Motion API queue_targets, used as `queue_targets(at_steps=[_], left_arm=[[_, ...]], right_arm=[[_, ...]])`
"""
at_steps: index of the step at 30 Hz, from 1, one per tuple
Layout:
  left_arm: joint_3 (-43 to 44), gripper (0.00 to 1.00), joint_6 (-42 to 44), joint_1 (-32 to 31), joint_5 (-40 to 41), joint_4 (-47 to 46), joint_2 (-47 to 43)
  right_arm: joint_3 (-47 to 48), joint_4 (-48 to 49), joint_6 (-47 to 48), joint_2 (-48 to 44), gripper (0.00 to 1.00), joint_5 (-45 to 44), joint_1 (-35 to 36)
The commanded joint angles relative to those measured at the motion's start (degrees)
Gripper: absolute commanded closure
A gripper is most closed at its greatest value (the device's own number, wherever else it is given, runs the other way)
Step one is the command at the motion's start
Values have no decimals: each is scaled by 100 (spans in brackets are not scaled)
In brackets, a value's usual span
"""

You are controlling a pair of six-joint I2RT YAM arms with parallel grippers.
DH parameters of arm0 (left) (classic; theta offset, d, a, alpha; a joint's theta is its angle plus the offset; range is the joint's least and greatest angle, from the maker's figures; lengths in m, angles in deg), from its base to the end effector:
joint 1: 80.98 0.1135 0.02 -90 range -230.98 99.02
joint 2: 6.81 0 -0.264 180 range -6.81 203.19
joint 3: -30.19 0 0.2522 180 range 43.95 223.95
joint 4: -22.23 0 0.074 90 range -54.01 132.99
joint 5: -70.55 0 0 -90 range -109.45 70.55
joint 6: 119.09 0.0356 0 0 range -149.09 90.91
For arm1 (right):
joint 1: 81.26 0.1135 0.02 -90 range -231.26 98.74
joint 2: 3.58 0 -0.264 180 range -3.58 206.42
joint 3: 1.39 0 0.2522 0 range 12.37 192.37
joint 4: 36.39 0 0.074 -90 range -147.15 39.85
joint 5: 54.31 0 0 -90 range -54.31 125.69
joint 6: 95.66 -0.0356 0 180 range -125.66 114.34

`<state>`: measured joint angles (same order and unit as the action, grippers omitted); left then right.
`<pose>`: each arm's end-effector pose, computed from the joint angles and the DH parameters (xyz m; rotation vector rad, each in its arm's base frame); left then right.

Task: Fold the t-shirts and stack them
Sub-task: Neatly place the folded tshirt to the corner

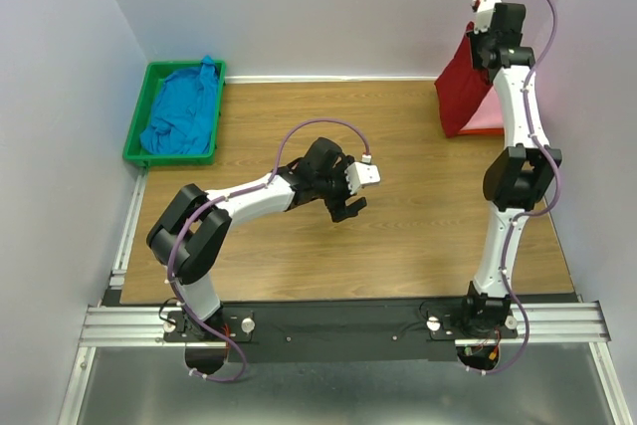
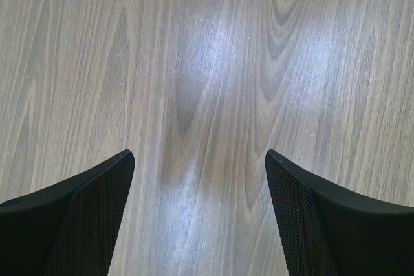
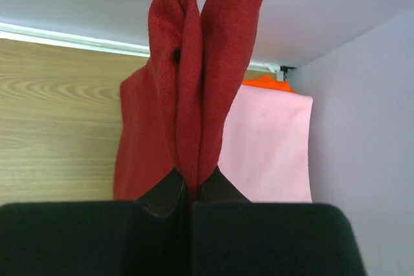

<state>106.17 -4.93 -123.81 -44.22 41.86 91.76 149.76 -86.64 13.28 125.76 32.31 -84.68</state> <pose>0.2619 -0.2631 0.2062 1.4583 1.7976 -0.6647 0.5168 -0.0330 0.3592 -0.2446 2.0655 -0.3004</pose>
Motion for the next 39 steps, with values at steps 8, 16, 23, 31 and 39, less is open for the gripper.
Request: queue_targets(at_steps=[8, 16, 23, 31, 39], left_arm=[[203, 11, 80, 11, 60, 230, -39], [379, 11, 89, 11, -36, 450, 66], [528, 11, 150, 11, -186, 819, 146], [511, 11, -289, 388, -484, 785, -187], [546, 11, -720, 995, -502, 670, -891]], right_arm=[[166, 599, 294, 443, 99, -58, -563], [105, 1187, 514, 768, 99, 30, -967], [-141, 1521, 760, 1199, 99, 101, -1213], [-124, 1909, 568, 1323, 8, -699, -1477], [-1036, 1909, 418, -30, 0, -173, -1469]])
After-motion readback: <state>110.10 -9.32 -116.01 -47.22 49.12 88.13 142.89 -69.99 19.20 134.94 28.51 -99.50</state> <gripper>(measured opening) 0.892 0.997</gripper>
